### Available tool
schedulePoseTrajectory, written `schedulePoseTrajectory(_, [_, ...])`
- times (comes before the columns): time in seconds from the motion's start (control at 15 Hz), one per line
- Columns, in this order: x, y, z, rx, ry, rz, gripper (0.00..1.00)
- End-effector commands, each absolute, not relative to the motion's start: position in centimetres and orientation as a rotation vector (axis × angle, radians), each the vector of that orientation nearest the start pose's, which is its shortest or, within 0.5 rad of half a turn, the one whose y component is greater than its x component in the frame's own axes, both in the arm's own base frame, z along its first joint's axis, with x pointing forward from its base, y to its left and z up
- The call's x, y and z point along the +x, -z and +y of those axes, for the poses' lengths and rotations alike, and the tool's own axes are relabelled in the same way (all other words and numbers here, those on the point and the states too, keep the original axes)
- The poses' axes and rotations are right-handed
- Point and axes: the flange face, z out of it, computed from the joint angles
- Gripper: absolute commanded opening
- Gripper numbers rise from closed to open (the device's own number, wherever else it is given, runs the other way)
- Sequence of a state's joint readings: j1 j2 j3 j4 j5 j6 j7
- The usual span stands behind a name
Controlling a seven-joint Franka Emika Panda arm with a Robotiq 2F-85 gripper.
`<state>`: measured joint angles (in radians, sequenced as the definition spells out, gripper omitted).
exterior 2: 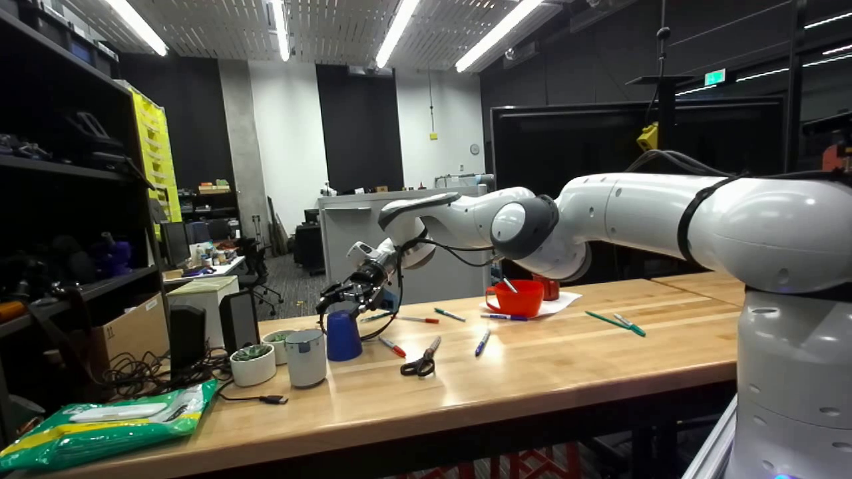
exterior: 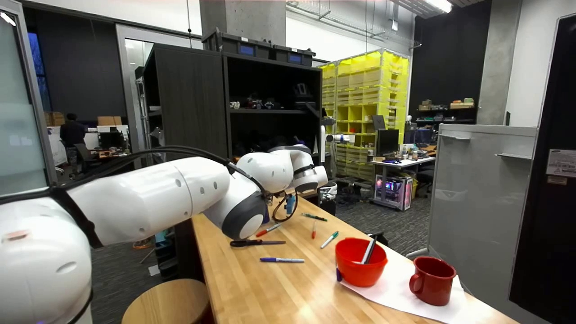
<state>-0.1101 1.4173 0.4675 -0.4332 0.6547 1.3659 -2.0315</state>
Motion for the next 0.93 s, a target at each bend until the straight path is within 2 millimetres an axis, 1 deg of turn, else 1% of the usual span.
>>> schedulePoseTrajectory(0.0, [75.9,-22.9,11.0,-0.992,0.857,-1.786,1.0])
schedulePoseTrajectory(0.47, [76.0,-26.0,11.8,-0.992,0.805,-1.902,1.0])
schedulePoseTrajectory(0.67, [76.2,-27.7,12.1,-1.002,0.769,-1.997,1.0])
schedulePoseTrajectory(0.87, [76.3,-29.9,12.3,-1.024,0.722,-2.095,1.0])
